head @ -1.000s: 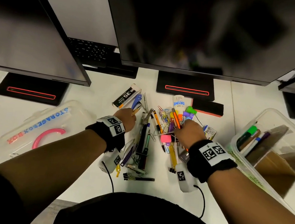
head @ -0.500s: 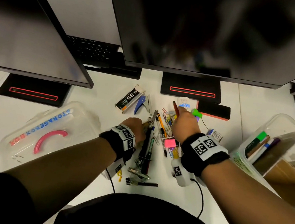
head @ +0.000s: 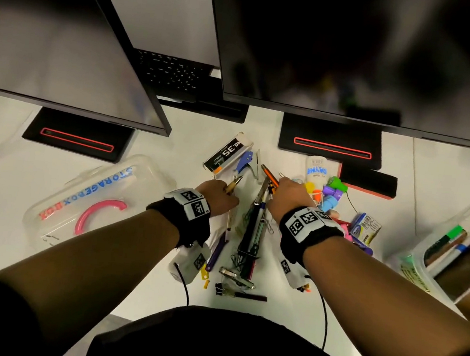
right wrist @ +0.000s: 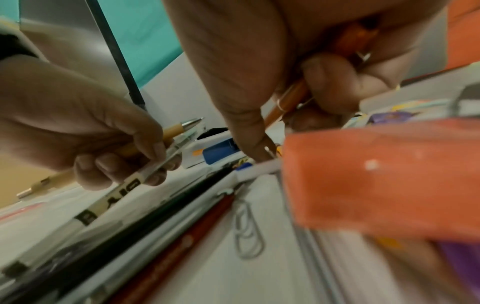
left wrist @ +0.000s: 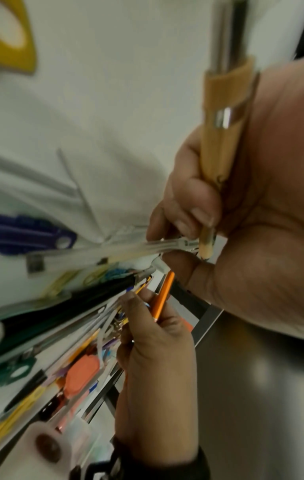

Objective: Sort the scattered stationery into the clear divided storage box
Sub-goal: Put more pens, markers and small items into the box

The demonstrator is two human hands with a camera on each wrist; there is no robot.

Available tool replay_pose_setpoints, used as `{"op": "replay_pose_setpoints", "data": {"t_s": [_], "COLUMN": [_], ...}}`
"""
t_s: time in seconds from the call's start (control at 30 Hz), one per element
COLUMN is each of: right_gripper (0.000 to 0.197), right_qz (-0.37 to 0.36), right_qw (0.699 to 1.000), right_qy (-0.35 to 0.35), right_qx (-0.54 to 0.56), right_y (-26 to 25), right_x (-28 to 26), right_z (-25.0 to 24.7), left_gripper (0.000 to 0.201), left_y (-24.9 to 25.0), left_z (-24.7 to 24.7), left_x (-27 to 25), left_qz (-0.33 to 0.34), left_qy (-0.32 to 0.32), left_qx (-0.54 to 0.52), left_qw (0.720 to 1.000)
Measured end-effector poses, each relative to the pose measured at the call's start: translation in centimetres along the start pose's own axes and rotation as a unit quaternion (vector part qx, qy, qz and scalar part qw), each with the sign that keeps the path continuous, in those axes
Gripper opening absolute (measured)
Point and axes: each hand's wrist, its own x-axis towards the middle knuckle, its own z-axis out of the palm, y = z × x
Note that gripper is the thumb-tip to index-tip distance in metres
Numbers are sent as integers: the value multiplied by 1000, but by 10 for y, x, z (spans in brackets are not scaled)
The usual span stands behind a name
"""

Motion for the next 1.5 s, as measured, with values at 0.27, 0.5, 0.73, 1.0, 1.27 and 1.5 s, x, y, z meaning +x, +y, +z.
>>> {"op": "replay_pose_setpoints", "data": {"t_s": [0.27, 0.5, 0.73, 1.0, 1.27, 1.5], "right_gripper": [28, 25, 28, 9, 17, 13], "right_qz": [-41, -7, 20, 42, 70, 73], "right_qw": [998, 994, 933, 808, 742, 842], "right_qy": [32, 67, 104, 84, 105, 8], "right_qx": [-41, 86, 343, 581, 659, 534], "right_y": [5, 11, 31, 56, 66, 68], "right_x": [-4, -1, -11, -34, -50, -52], "right_z": [11, 0, -28, -33, -49, -34], "left_gripper": [13, 16, 32, 46, 43, 26], "left_y": [2, 10, 35, 50, 53, 51], "left_z": [-10, -5, 14, 37, 42, 25], "left_x": [-7, -9, -13, -13, -9, -10], "left_qz": [32, 27, 55, 48, 44, 21], "left_qy": [54, 53, 27, 39, 32, 36], "left_qx": [-212, -184, 24, 179, 153, 74], "left_qw": [975, 981, 998, 982, 987, 996]}}
